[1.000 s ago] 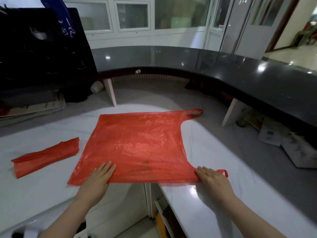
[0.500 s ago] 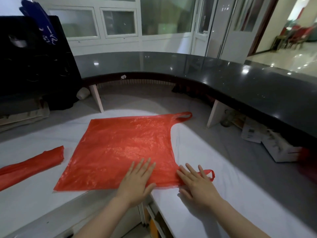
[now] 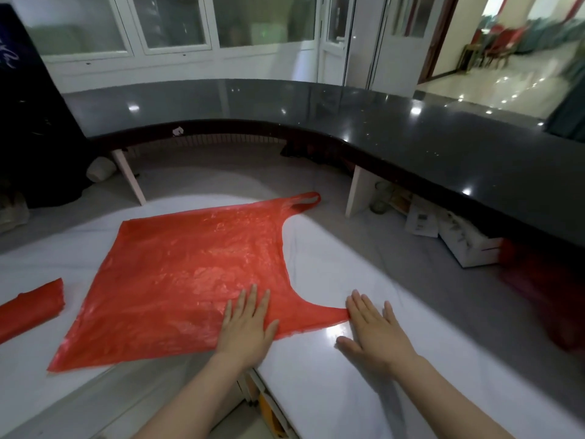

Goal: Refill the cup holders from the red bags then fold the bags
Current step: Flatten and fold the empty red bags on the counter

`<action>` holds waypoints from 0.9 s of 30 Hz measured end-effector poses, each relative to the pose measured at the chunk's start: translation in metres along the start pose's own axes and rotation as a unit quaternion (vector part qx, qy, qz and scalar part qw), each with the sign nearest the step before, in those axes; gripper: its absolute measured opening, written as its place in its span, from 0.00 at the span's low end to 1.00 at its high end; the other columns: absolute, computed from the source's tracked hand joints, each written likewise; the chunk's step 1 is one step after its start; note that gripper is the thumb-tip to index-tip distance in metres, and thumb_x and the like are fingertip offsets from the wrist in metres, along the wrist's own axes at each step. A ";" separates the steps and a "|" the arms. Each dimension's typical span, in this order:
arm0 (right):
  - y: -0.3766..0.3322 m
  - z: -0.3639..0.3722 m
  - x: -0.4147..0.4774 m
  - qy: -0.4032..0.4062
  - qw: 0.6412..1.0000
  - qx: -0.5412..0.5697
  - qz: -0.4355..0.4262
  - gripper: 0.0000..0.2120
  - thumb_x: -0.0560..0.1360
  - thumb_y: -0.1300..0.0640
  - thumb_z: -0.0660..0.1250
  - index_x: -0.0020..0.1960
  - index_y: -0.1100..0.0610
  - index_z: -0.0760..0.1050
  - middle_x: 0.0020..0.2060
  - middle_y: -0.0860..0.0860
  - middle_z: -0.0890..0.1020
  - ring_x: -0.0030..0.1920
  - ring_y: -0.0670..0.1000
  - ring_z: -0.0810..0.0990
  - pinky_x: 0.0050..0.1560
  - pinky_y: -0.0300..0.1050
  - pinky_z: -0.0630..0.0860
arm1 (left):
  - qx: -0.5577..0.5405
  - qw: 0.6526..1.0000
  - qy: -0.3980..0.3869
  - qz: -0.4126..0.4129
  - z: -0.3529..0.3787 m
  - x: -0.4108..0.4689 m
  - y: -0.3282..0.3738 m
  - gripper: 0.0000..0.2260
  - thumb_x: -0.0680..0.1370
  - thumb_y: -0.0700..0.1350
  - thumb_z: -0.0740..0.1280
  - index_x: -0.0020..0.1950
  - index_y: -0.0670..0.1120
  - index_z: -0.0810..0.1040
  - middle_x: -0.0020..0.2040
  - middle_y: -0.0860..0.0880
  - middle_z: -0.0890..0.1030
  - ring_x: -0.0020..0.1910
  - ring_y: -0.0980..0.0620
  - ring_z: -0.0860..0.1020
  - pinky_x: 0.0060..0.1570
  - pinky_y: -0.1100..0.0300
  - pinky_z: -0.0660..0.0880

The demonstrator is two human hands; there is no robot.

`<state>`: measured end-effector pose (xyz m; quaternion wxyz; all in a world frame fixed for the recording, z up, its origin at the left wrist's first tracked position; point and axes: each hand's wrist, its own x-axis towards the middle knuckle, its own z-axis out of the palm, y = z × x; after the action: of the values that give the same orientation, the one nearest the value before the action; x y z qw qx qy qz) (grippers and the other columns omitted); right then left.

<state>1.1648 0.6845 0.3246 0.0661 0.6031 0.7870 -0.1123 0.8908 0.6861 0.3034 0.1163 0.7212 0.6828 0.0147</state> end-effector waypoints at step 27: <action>-0.202 0.002 0.058 0.048 0.990 0.017 -0.134 0.38 0.76 0.33 0.51 0.76 0.42 0.34 0.73 0.46 0.31 0.73 0.51 0.29 0.69 0.57 0.29 | 0.003 0.989 0.032 -0.144 -0.032 -0.061 -0.208 0.38 0.69 0.70 0.27 0.73 0.51 0.31 0.75 0.51 0.36 0.77 0.46 0.41 0.72 0.48 0.35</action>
<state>0.9549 0.6886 0.3281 0.0026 0.4982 0.8607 -0.1047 0.6773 0.6386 0.3035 0.0930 0.6151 0.7827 0.0183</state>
